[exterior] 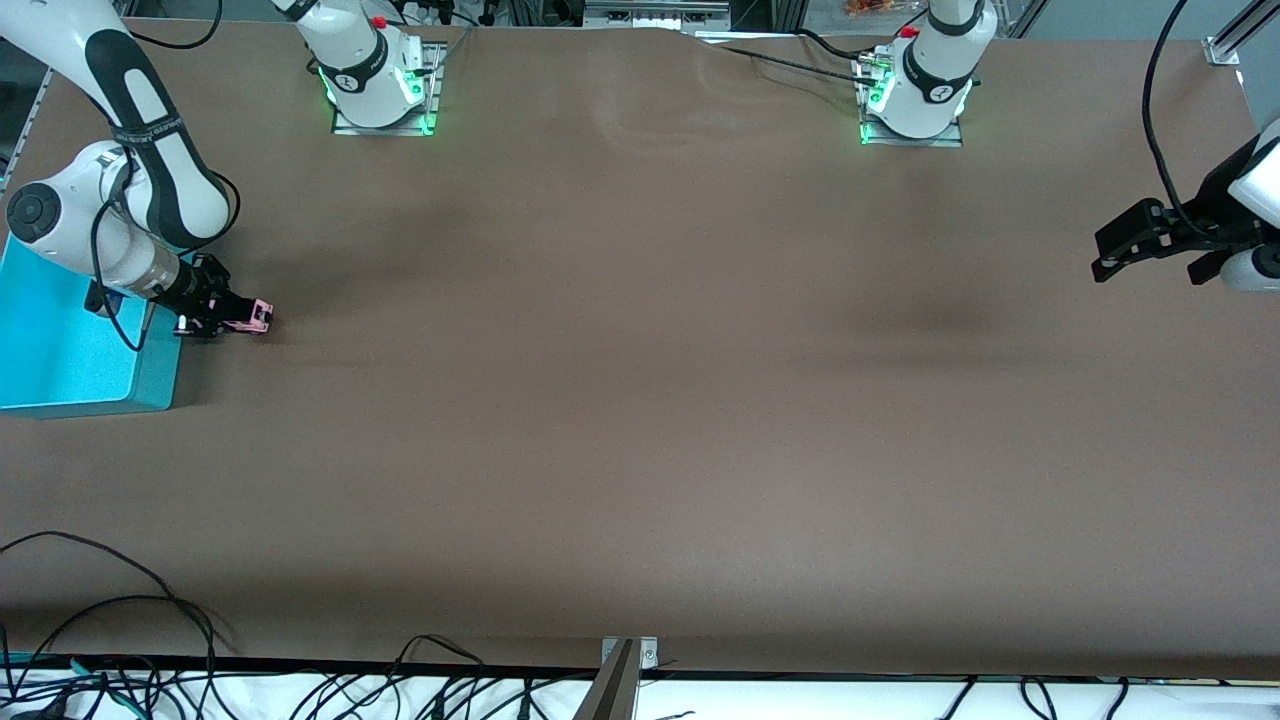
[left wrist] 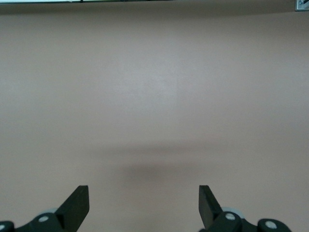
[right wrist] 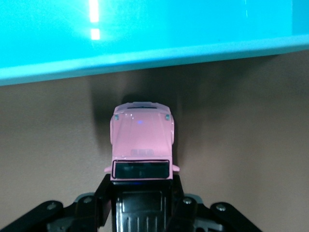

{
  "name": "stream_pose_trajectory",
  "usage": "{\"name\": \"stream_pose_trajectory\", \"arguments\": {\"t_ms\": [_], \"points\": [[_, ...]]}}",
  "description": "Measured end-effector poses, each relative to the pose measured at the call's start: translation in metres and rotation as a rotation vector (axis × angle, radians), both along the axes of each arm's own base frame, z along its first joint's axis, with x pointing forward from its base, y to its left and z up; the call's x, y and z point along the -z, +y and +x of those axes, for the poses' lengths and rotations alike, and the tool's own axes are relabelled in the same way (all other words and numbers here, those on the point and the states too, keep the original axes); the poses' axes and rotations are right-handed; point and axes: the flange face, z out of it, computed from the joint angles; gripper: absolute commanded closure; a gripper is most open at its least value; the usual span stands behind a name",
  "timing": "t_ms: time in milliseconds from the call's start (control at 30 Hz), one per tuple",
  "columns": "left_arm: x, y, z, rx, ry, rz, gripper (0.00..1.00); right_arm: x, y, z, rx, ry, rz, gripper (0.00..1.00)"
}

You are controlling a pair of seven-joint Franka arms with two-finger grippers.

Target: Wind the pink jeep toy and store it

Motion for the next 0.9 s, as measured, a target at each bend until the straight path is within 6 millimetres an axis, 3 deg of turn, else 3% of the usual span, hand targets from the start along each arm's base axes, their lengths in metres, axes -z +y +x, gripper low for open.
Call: {"name": "stream_pose_trajectory", "arguments": {"t_ms": [233,567,733,900], "points": [[0.0,-0.003,0.0,0.005,0.0,0.0,0.0,-0.02,0.008,0.007,0.017,-0.01,0.006,0.88],[0.0,-0.003,0.0,0.005,0.0,0.0,0.0,-0.07,0.033,0.031,0.035,0.003,0.027,0.88],[0.0,-0.004,0.0,0.006,0.0,0.0,0.0,-0.104,0.027,0.049,0.036,0.038,0.041,0.88],[0.0,-0.004,0.0,0.007,0.0,0.0,0.0,-0.134,0.009,0.06,0.04,0.055,0.046,0.88]]}}
